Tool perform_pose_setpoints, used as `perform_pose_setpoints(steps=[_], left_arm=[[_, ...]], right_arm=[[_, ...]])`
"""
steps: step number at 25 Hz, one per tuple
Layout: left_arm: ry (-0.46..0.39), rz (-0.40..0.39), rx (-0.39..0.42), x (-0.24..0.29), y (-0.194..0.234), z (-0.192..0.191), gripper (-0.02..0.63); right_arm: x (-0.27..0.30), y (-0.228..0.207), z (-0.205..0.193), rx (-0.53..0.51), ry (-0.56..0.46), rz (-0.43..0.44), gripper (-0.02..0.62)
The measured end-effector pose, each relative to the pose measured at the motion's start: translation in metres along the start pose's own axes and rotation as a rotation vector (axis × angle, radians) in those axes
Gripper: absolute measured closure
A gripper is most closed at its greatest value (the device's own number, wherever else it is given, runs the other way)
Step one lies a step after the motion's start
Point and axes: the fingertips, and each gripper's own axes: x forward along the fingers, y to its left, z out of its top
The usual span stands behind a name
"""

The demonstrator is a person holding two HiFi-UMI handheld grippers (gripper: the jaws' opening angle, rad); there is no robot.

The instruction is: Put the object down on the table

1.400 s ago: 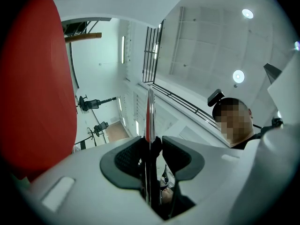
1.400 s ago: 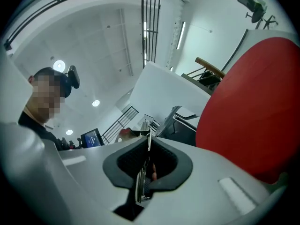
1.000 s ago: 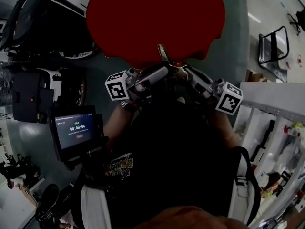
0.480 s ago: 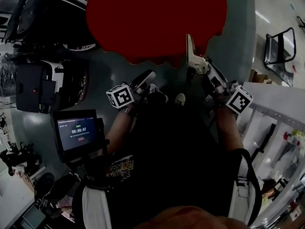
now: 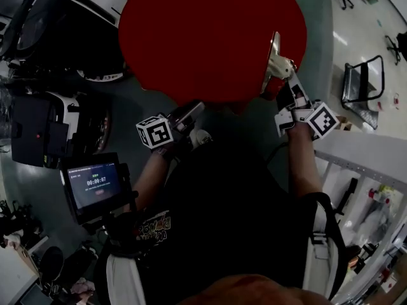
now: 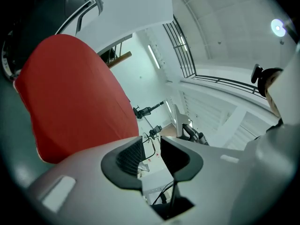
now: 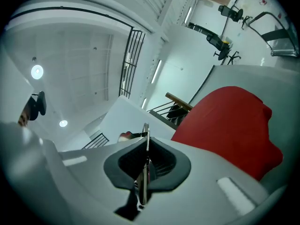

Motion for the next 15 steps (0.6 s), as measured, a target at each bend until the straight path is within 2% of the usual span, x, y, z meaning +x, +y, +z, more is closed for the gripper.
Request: perform_pose_setpoints(steps=[4,10,15], left_arm=[[-0.034,0.018,0.003,0.002,0.005,0.005,0.479],[-0.150,0.084,-0.057,-0.023,0.026,0.010,0.480],[-0.208,0.139,-0.102,-0.040,0.041,0.009,0.480]], right_arm=[[0.025,-0.042,0.011,0.038,-0.012,-0.035,0.589],[0.085,-0.132,-0.016,-0.023,0.145,-0.177,0.589],[0.132,-0.198,-0.048,0.045,0.245,-0.299,0.589]])
